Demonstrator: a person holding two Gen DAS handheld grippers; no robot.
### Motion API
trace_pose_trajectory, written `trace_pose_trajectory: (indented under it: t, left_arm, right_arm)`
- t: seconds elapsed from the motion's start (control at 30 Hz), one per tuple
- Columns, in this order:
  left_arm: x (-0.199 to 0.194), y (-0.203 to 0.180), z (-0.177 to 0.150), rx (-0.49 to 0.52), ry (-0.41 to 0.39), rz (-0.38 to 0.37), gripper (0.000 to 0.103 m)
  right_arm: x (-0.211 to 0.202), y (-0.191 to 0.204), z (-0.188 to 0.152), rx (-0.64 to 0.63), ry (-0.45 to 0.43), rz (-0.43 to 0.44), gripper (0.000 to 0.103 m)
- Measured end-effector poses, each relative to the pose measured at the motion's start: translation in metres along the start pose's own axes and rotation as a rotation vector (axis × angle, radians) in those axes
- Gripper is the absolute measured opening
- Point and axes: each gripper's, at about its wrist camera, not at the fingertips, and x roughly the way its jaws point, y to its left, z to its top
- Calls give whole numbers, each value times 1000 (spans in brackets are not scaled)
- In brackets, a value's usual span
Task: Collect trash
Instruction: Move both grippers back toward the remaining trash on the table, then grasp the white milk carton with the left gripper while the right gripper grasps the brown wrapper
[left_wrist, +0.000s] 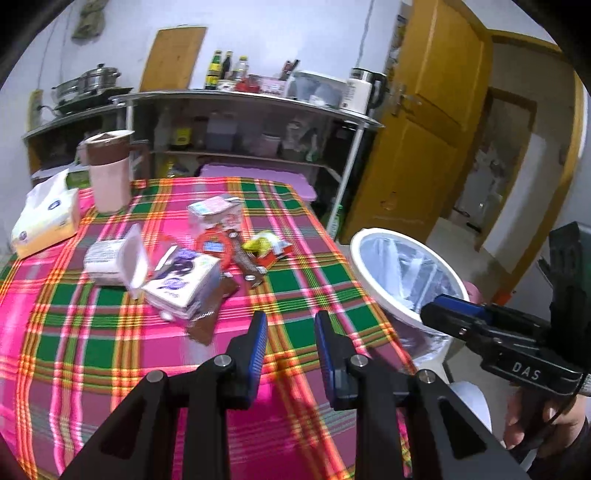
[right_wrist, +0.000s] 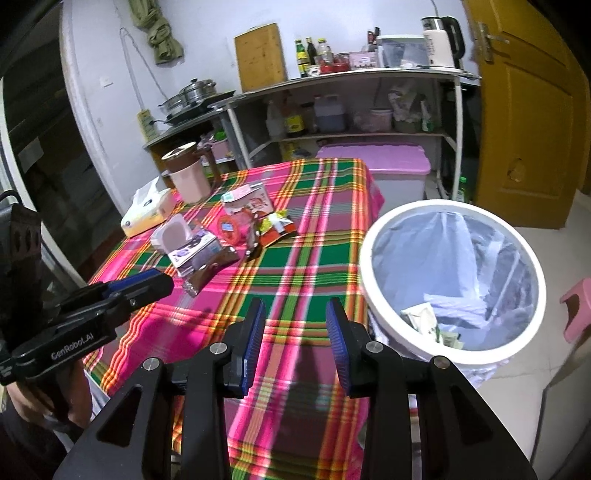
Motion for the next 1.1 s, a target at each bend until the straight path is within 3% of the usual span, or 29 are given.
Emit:
trace_pose_trajectory:
  t: [0.17,0.3,0.83,1.1]
  left_arm:
    - [0,22,1,-37,-6,41,32]
    - [2,36,3,-65,-10,65,39]
    - [13,94,12,-131,-15,156,39]
    - [16,121,17,-164,-28,186,39]
  right_arm:
    - [9,7,4,-18,7,21,37]
    - [16,11,8,-23,14,40,49]
    - [60,23,18,23,105,101,49]
    - [97,51,25,35,161,160,49]
